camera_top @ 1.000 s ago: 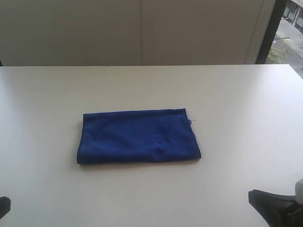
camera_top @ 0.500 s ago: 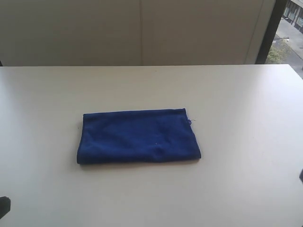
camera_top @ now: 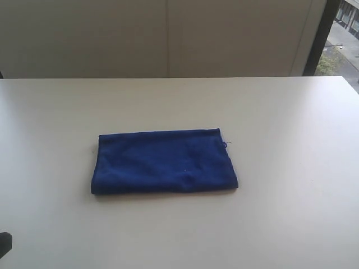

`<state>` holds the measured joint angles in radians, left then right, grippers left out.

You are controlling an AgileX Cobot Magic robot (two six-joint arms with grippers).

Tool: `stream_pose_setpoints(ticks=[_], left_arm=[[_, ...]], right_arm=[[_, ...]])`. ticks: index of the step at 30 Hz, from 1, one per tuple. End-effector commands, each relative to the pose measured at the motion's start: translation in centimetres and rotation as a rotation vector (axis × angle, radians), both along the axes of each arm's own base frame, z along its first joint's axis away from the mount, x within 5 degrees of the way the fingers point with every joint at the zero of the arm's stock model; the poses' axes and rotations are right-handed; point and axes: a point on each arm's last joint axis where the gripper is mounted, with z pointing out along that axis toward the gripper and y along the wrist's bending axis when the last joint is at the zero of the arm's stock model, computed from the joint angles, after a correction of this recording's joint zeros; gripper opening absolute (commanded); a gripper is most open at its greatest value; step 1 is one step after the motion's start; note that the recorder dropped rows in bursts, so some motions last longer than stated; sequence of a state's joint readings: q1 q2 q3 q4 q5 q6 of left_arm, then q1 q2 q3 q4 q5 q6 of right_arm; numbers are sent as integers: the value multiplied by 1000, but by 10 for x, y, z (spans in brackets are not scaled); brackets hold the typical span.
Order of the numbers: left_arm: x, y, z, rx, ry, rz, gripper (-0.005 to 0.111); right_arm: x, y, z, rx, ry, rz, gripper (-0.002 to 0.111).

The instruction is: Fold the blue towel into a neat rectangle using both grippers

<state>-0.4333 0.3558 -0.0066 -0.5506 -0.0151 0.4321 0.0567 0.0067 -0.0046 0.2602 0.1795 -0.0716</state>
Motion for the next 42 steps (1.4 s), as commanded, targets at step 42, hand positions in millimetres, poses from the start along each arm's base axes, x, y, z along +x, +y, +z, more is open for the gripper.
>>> stream_pose_setpoints(ticks=[42], left_arm=[[-1,0,-2,-16,12,7,0]], right_arm=[[-3,-15,-16,-106,160,-210,0]])
